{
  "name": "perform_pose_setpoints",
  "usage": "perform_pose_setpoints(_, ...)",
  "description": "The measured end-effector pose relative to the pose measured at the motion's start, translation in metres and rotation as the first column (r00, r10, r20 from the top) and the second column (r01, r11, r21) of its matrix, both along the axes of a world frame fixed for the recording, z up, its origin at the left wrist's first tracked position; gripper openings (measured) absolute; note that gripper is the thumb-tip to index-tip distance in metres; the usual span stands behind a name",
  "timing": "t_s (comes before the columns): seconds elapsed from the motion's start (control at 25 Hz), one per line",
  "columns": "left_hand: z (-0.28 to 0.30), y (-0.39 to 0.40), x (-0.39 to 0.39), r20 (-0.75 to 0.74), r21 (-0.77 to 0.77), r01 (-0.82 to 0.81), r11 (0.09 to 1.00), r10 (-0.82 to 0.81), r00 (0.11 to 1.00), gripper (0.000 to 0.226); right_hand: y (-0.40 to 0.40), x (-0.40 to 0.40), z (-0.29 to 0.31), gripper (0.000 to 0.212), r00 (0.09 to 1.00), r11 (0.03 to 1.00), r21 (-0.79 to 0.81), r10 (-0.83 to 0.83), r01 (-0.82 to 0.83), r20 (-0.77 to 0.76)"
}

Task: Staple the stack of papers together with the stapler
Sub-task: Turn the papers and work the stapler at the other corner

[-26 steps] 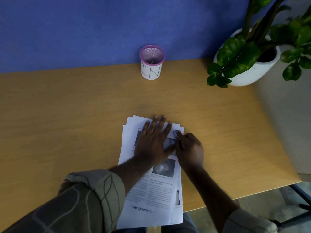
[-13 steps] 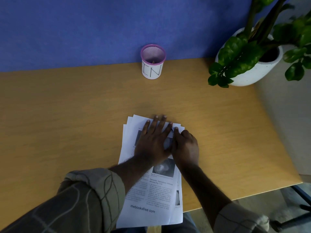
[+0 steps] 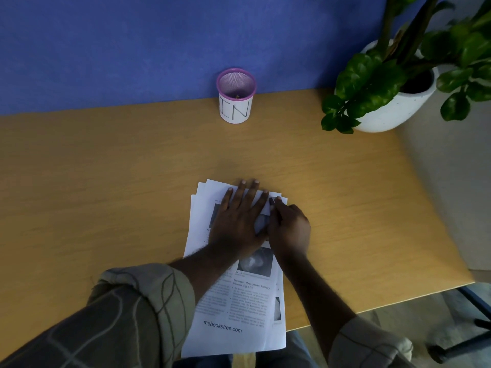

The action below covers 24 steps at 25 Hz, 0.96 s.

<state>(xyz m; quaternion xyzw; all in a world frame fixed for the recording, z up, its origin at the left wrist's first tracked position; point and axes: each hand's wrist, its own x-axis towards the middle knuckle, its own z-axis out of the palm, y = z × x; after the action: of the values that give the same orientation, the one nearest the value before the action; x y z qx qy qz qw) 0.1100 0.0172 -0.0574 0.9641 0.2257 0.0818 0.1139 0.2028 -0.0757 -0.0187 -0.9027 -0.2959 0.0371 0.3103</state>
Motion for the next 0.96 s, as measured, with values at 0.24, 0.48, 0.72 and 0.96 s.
perform_pose_setpoints(0.24, -0.002, -0.001, 0.001, 0.0, -0.001, -0.006, 1.0, 0.006, 1.0, 0.071, 0.002, 0.0, 0.0, 0.024, 0.983, 0.986, 0.114, -0.1, 0.119, -0.157)
perform_pose_setpoints(0.48, 0.0, 0.0, 0.002, -0.014, -0.029, -0.019, 0.999, 0.019, 1.0, 0.073, 0.002, 0.005, -0.005, 0.025, 0.953, 0.974, 0.121, -0.152, 0.189, -0.261)
perform_pose_setpoints(0.72, 0.002, 0.001, 0.002, -0.04, -0.057, -0.021, 0.998, 0.019, 0.999, 0.074, 0.003, 0.009, -0.006, 0.02, 0.922, 0.965, 0.108, -0.188, 0.237, -0.34)
perform_pose_setpoints(0.96, 0.004, 0.001, 0.003, -0.075, -0.076, -0.027, 0.997, 0.021, 0.997, 0.075, 0.006, 0.015, -0.005, 0.014, 0.848, 0.937, 0.139, -0.219, 0.321, -0.483)
